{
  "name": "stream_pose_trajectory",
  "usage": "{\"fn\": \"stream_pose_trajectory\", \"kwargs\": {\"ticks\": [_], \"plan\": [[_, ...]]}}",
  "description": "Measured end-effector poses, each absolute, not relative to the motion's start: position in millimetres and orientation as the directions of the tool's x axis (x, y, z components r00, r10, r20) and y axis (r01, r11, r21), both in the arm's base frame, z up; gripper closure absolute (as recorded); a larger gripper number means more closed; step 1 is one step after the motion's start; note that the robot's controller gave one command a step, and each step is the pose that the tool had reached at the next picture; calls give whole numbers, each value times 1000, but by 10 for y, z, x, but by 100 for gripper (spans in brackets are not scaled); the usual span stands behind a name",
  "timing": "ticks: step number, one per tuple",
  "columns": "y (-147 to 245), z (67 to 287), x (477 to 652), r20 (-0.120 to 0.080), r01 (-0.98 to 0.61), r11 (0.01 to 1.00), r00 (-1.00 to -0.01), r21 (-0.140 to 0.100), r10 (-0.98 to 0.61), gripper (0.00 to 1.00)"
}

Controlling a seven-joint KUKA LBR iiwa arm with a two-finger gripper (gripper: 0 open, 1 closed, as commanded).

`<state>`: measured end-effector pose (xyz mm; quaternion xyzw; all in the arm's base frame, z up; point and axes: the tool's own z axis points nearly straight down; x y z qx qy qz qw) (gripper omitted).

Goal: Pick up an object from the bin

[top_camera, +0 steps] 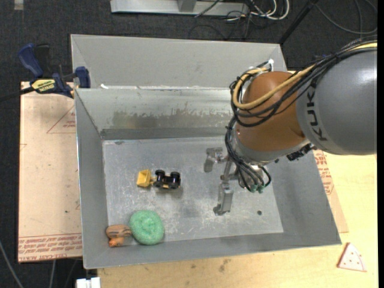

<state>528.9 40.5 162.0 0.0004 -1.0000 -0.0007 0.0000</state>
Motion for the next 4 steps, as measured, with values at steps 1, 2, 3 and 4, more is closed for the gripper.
{"fn": "stream_pose_trajectory", "kwargs": {"ticks": [1,2,3,4], "plan": [[723,1301,5481,-8,-48,999,-999,-1,-48,0],[1083,889,5770,-5,-40,999,-999,3,-40,0],[1148,804,5838,-5,-30,1000,-1000,3,-30,0],[1013,1174,5782,8,-66,998,-998,1,-66,0]]}}
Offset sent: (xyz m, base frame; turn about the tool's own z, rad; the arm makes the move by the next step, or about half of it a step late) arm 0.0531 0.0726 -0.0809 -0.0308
